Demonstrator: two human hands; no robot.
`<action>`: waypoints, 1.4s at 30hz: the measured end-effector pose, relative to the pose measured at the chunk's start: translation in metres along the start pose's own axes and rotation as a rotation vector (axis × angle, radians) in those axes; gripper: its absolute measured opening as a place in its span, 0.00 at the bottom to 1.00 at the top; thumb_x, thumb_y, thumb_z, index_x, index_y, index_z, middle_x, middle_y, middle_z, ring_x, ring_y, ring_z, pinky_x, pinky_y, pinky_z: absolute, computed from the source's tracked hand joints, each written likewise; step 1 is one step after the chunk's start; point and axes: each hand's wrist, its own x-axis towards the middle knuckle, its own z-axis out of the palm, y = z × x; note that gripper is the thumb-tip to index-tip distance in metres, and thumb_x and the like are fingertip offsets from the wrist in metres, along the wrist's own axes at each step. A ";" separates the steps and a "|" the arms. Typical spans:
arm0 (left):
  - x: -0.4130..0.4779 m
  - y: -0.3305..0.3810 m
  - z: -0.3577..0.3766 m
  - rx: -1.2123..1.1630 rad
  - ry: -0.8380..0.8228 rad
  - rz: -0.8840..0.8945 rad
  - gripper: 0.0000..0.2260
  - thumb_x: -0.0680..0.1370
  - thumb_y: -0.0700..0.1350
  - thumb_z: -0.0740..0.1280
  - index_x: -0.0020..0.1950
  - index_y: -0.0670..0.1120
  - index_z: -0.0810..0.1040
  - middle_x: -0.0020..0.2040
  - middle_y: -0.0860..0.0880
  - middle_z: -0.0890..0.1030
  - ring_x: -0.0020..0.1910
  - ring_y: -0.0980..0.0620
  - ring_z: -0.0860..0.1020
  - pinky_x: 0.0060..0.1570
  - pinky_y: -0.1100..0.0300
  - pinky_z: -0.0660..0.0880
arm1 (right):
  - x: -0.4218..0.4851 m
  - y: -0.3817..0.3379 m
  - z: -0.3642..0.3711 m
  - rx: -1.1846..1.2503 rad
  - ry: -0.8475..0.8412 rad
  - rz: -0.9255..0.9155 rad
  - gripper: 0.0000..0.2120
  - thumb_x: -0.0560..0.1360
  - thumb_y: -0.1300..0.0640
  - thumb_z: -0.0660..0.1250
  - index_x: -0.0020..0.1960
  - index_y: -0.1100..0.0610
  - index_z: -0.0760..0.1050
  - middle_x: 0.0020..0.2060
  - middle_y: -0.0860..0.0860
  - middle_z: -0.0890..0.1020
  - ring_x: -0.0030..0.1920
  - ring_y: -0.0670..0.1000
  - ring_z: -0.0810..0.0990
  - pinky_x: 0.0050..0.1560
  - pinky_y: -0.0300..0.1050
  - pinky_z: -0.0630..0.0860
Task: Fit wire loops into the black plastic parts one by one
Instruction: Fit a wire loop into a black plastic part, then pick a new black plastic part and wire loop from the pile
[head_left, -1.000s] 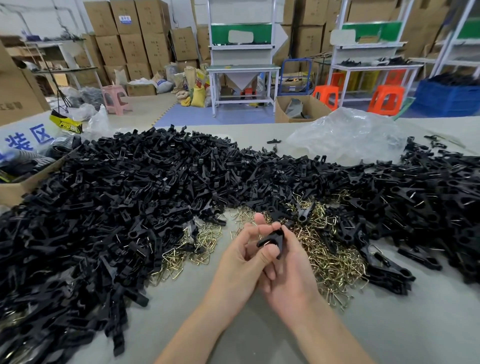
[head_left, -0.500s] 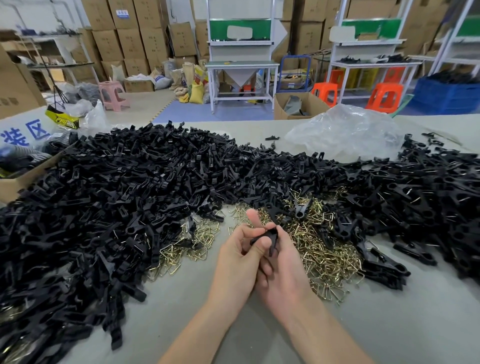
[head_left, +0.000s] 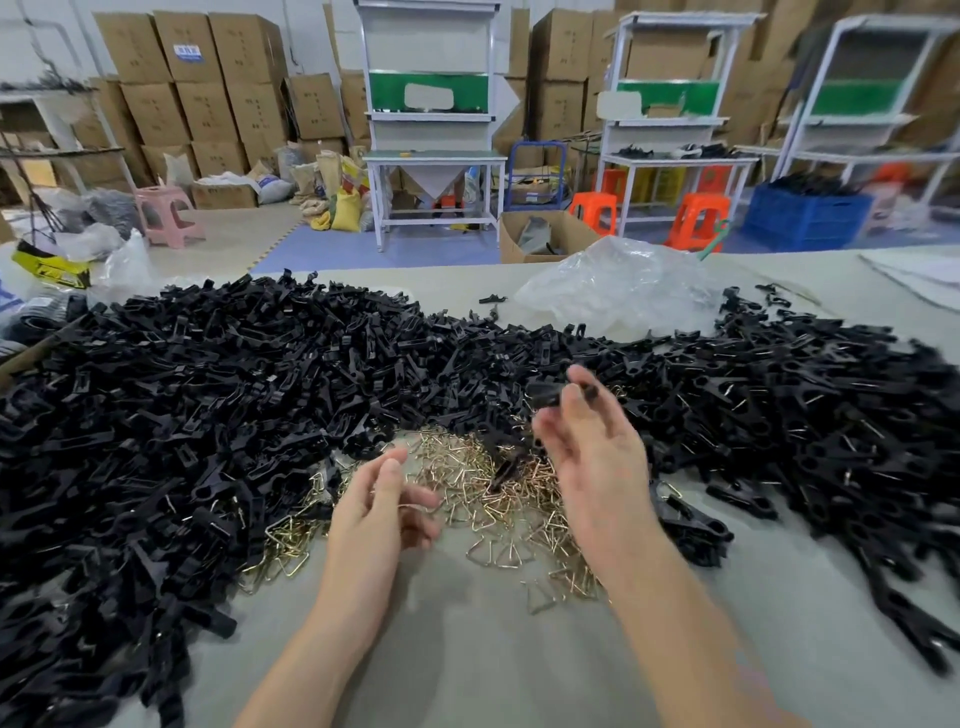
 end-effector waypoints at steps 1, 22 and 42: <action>-0.001 0.000 0.001 0.009 -0.006 0.001 0.10 0.85 0.45 0.58 0.60 0.48 0.78 0.37 0.45 0.83 0.29 0.51 0.78 0.27 0.63 0.75 | 0.016 -0.026 -0.004 0.143 0.059 -0.041 0.20 0.76 0.57 0.71 0.66 0.61 0.77 0.46 0.54 0.84 0.44 0.49 0.85 0.51 0.41 0.82; 0.028 0.005 -0.064 1.631 0.386 0.413 0.10 0.77 0.41 0.72 0.56 0.40 0.83 0.56 0.37 0.80 0.54 0.33 0.76 0.52 0.39 0.72 | -0.012 0.076 -0.005 -1.108 -0.336 -0.232 0.17 0.84 0.59 0.60 0.66 0.41 0.75 0.54 0.36 0.80 0.36 0.41 0.76 0.36 0.33 0.72; 0.022 0.012 -0.046 0.926 0.272 0.701 0.09 0.81 0.39 0.63 0.56 0.47 0.81 0.53 0.54 0.75 0.51 0.64 0.75 0.49 0.76 0.67 | -0.010 0.074 -0.002 -0.821 -0.388 0.031 0.16 0.84 0.55 0.62 0.68 0.39 0.73 0.57 0.40 0.81 0.51 0.45 0.84 0.55 0.49 0.82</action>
